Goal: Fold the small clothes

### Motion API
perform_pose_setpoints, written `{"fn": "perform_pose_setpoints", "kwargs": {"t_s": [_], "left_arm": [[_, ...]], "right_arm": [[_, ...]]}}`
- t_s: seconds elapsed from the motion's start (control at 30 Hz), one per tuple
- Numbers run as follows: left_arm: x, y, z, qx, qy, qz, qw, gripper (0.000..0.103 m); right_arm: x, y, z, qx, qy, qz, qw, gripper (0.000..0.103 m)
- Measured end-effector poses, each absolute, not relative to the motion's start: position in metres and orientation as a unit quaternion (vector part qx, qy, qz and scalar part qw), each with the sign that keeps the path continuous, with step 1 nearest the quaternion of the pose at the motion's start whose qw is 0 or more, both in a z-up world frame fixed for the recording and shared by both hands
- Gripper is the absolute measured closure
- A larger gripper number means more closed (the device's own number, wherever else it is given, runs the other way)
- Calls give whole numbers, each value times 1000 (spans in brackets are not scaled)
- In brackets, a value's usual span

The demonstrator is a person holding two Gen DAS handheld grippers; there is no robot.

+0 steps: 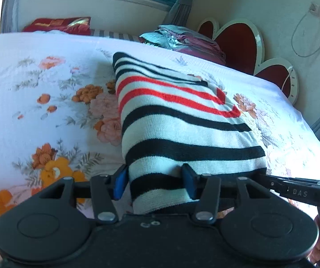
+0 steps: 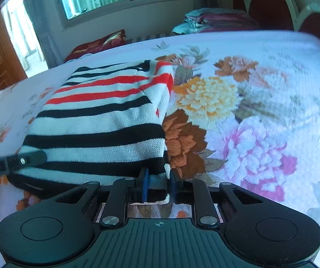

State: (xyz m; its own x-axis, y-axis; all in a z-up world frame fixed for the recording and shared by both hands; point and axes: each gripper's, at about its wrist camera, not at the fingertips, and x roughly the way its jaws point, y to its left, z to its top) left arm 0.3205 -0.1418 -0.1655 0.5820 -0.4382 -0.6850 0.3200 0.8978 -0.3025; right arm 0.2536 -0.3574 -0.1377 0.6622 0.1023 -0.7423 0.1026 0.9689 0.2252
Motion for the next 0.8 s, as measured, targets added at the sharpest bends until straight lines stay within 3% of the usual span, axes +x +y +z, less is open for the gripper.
{"fn": "perform_pose_setpoints", "kwargs": {"t_s": [0.1, 0.17, 0.23, 0.27, 0.8], "left_arm": [[325, -137, -158, -75, 412, -200, 886, 28], [328, -136, -151, -65, 407, -189, 891, 23], [334, -133, -145, -69, 405, -185, 893, 22], [338, -133, -142, -72, 405, -185, 892, 22], [402, -151, -157, -116, 440, -211, 865, 19]], "right_arm": [[253, -360, -126, 131, 411, 8, 902, 84], [254, -365, -115, 153, 404, 14, 902, 78], [259, -371, -107, 165, 392, 13, 905, 43], [264, -373, -105, 169, 389, 11, 906, 39], [349, -398, -131, 250, 414, 39, 874, 39]]}}
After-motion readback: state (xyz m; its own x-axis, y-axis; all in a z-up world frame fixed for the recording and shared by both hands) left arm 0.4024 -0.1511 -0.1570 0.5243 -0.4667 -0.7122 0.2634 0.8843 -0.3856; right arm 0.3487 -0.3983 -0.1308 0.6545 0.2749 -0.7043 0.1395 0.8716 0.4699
